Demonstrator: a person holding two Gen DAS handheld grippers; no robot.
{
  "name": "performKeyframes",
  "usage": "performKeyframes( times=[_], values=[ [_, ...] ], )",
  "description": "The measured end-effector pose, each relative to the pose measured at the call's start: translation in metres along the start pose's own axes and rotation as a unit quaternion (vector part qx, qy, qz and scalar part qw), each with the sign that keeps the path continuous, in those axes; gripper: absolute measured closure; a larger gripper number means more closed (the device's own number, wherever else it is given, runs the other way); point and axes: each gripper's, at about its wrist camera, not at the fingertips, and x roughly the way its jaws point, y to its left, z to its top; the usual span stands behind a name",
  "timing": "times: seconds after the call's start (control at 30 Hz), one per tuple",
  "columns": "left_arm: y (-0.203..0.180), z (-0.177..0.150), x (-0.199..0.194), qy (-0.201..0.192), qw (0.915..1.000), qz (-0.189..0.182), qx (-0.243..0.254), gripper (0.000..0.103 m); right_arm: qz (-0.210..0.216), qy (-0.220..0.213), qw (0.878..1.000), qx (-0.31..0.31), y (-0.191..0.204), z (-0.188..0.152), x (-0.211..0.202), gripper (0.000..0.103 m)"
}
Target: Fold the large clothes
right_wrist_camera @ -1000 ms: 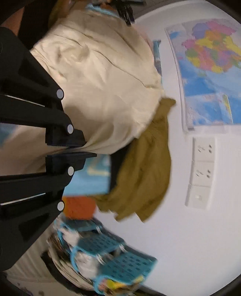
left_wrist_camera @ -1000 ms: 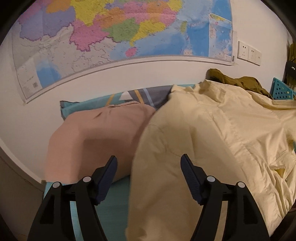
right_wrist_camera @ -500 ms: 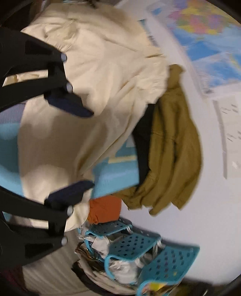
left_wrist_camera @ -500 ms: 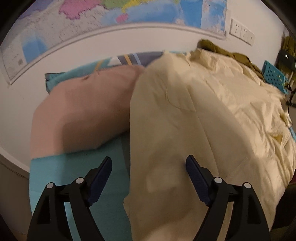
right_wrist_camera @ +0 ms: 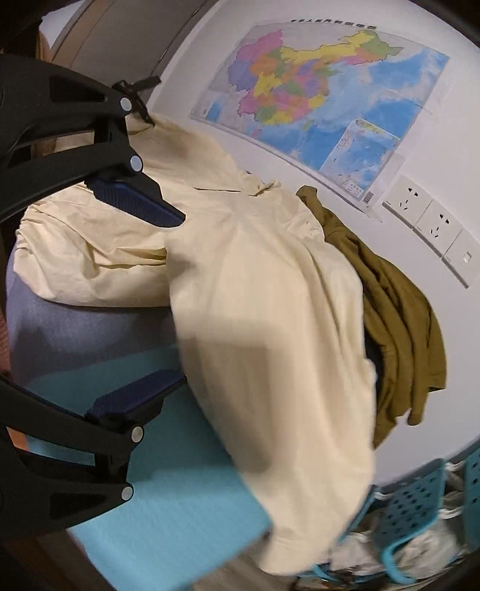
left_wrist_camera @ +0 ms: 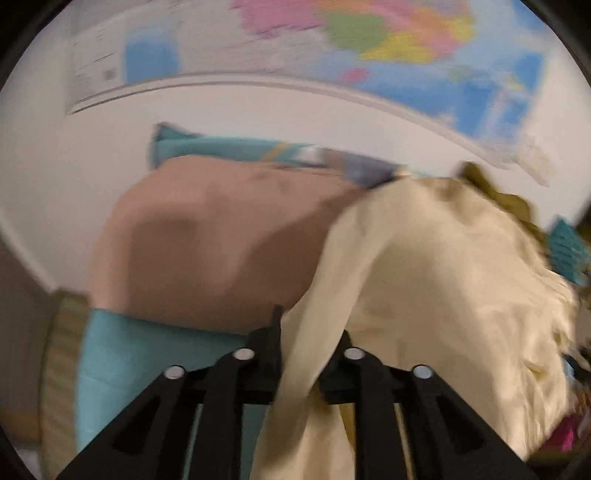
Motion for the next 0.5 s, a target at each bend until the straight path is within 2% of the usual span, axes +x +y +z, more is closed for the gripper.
performKeyframes(
  times=[0.03, 0.13, 0.17, 0.23, 0.27, 0.33, 0.37, 0.43, 0.47, 0.5],
  values=[
    [0.001, 0.002, 0.006, 0.006, 0.9996, 0.029, 0.001, 0.071, -0.002, -0.005, 1.000, 0.016, -0.004, 0.000, 0.005, 0.024],
    [-0.003, 0.002, 0.014, 0.013, 0.9992, 0.038, 0.001, 0.067, -0.008, -0.025, 0.999, 0.042, -0.007, 0.006, 0.015, 0.026],
    [-0.008, 0.001, 0.014, 0.011, 0.9987, 0.049, 0.003, 0.061, -0.011, -0.032, 0.998, 0.046, -0.007, 0.009, 0.017, 0.025],
    [-0.014, 0.000, 0.008, -0.004, 0.9981, 0.061, 0.014, 0.060, -0.015, -0.067, 0.995, 0.070, -0.011, 0.016, 0.019, 0.026],
    [-0.019, 0.000, 0.002, -0.015, 0.9979, 0.060, 0.020, 0.055, -0.025, -0.089, 0.992, 0.083, -0.014, 0.020, 0.017, 0.029],
    [-0.020, 0.000, -0.009, -0.038, 0.9975, 0.057, 0.017, 0.046, -0.056, -0.142, 0.982, 0.115, -0.023, 0.027, 0.012, 0.038],
    [-0.022, 0.000, -0.016, -0.051, 0.9973, 0.051, 0.015, 0.042, -0.069, -0.158, 0.976, 0.133, -0.028, 0.030, 0.011, 0.050],
    [-0.025, 0.000, -0.028, -0.075, 0.9963, 0.039, 0.015, 0.040, -0.063, -0.178, 0.971, 0.149, -0.036, 0.040, 0.011, 0.052],
    [-0.027, 0.002, -0.031, -0.081, 0.9960, 0.036, 0.016, 0.036, -0.058, -0.185, 0.970, 0.148, -0.034, 0.045, 0.011, 0.068],
    [-0.030, 0.003, -0.034, -0.086, 0.9954, 0.038, 0.019, 0.035, -0.060, -0.192, 0.969, 0.141, -0.031, 0.049, 0.010, 0.089]
  ],
)
